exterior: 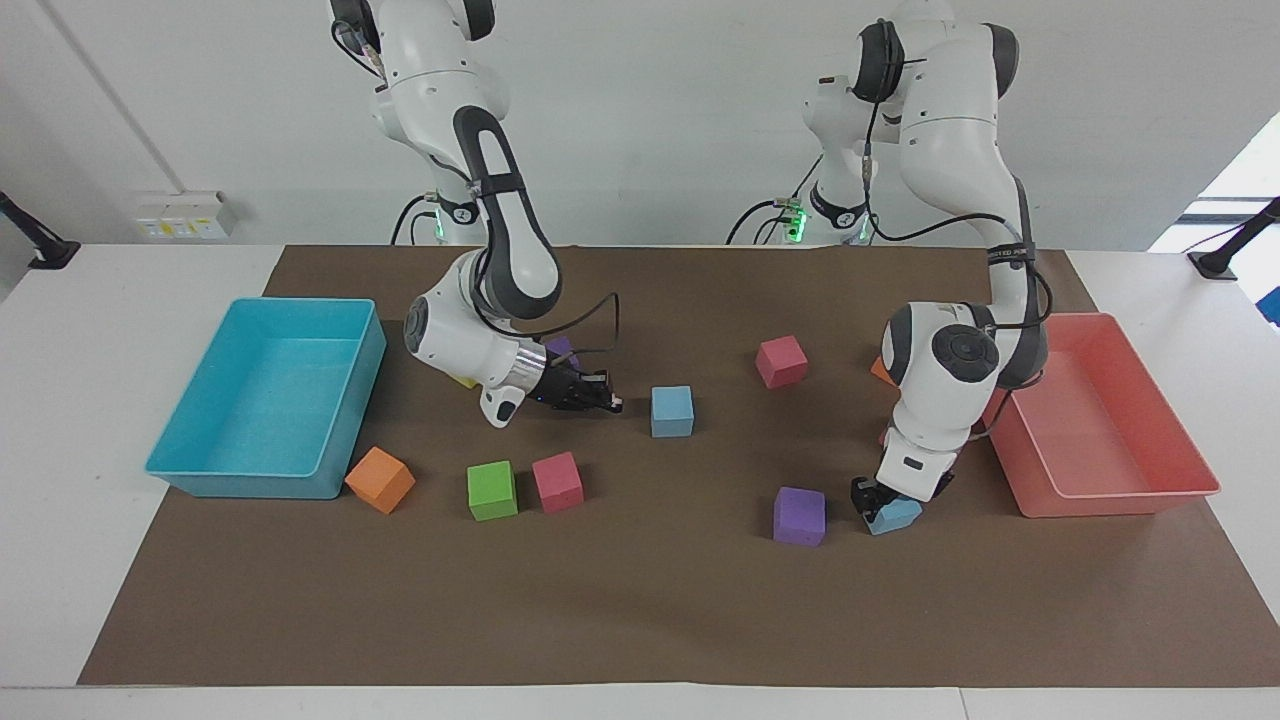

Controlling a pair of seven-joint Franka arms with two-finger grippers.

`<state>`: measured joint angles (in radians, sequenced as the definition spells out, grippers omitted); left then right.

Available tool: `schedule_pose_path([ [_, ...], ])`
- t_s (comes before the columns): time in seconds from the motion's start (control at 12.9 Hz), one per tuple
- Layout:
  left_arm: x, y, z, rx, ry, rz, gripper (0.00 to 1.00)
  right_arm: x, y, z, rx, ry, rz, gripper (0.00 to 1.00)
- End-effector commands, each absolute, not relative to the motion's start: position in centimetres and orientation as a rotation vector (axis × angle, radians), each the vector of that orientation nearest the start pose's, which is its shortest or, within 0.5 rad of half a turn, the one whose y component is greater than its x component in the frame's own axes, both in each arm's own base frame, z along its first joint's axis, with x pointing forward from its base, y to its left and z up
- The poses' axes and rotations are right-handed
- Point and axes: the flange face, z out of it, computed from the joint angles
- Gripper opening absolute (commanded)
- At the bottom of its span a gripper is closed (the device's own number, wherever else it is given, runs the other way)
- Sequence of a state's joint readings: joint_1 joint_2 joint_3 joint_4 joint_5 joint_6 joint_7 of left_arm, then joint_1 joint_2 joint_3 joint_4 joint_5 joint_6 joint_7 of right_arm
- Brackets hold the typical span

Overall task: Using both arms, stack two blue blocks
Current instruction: 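Grasp the second light-blue cube with the left gripper and carry it toward center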

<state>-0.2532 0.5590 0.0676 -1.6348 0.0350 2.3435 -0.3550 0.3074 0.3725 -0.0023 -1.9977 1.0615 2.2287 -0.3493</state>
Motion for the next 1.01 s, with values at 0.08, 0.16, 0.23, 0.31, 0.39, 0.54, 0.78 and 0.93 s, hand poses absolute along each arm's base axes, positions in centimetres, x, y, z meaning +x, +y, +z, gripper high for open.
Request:
schedule_pose_path([
  [0.08,67.8,-13.4,35.3,-3.094,-0.211,-0.289,0.0,56.9,20.8,27.2,-2.337,0.117,0.097,0.0],
  [0.16,67.3,-13.9,36.6,-3.092,-0.201,-0.266,0.0,56.9,20.8,27.2,-2.337,0.117,0.097,0.0],
  [0.23,66.9,-14.1,38.7,-3.096,-0.192,-0.272,0.0,56.8,20.7,27.1,-2.337,0.117,0.099,0.0],
  [0.31,66.5,-14.5,40.4,-3.101,-0.185,-0.276,0.0,56.8,20.7,27.1,-2.337,0.117,0.099,0.0],
  [0.39,66.1,-15.9,41.2,-3.105,-0.158,-0.281,0.0,56.8,20.7,27.1,-2.337,0.117,0.099,0.0],
  [0.54,64.7,-20.5,42.0,-3.119,-0.054,-0.295,0.0,56.6,21.5,27.1,-2.338,0.103,0.107,0.0],
  [0.78,62.2,-26.8,42.6,-3.134,0.077,-0.281,0.0,56.7,21.5,27.2,-2.342,0.108,0.098,0.0],
  [0.93,60.1,-31.2,42.6,-3.148,0.101,-0.276,0.0,56.6,21.6,27.2,-2.341,0.104,0.1,0.0],
])
